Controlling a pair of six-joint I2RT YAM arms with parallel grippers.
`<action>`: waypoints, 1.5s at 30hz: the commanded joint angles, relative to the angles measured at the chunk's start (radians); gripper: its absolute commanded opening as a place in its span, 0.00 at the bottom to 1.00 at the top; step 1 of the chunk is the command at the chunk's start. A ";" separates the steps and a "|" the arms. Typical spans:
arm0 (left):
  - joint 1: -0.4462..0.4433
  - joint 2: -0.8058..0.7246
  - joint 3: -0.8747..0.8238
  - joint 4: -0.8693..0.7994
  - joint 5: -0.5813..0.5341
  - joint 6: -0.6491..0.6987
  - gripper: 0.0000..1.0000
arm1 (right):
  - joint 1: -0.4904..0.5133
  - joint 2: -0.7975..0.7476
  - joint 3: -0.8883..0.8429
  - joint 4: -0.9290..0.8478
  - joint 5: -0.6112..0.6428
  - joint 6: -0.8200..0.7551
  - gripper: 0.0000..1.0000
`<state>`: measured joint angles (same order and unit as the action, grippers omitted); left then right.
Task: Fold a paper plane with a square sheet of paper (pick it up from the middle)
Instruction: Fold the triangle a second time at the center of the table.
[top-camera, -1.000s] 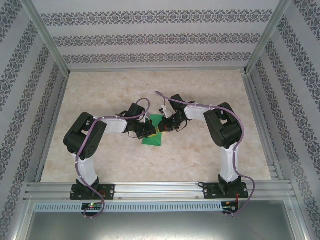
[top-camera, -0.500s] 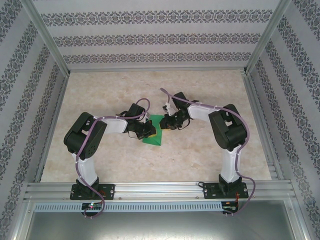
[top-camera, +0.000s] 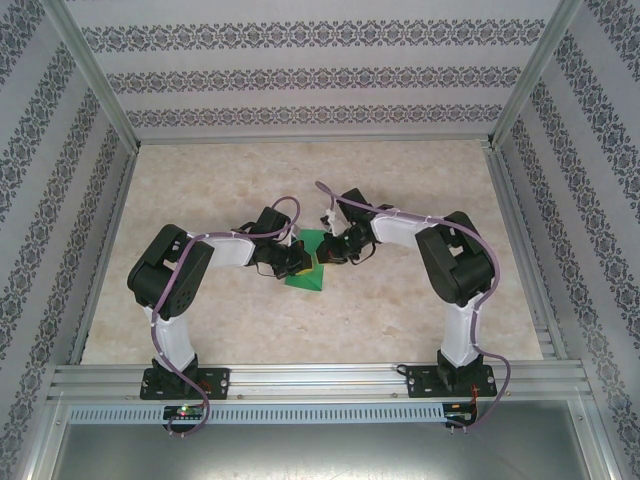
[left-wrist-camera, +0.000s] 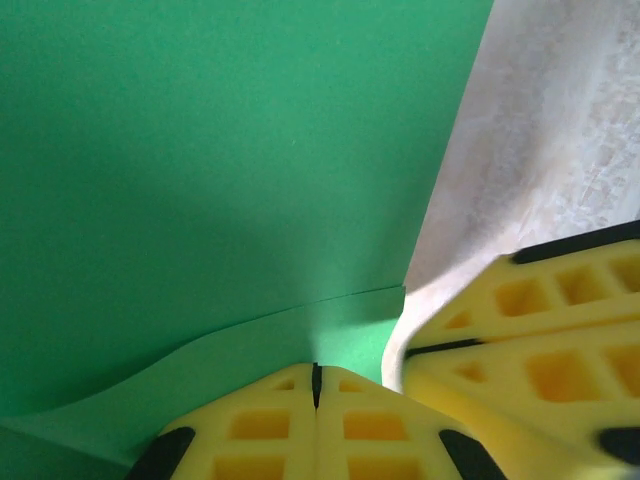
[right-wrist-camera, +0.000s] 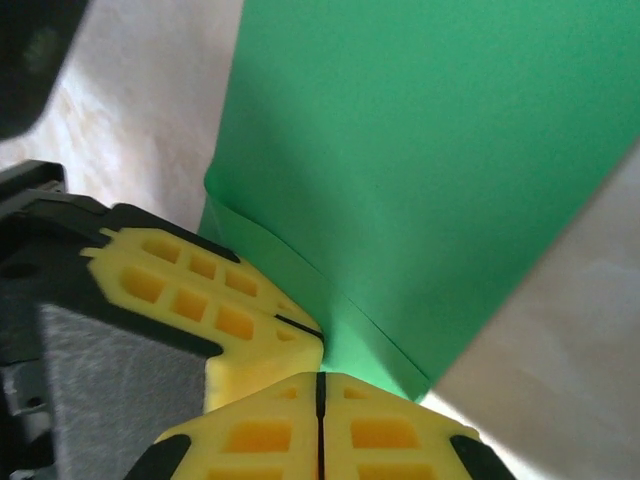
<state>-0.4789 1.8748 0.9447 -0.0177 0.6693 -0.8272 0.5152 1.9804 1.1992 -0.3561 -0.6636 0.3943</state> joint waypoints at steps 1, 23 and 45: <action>-0.014 0.020 -0.030 -0.071 -0.043 0.003 0.00 | 0.005 0.039 0.031 -0.021 0.043 0.002 0.05; 0.014 -0.053 -0.027 -0.011 -0.091 -0.023 0.02 | 0.013 0.110 0.040 -0.136 0.196 -0.057 0.03; 0.150 -0.026 0.001 -0.262 -0.224 0.087 0.01 | 0.025 0.107 0.025 -0.165 0.243 -0.093 0.04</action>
<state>-0.3946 1.8275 0.9493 -0.1364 0.5720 -0.7876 0.5415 2.0300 1.2613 -0.4274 -0.5797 0.3321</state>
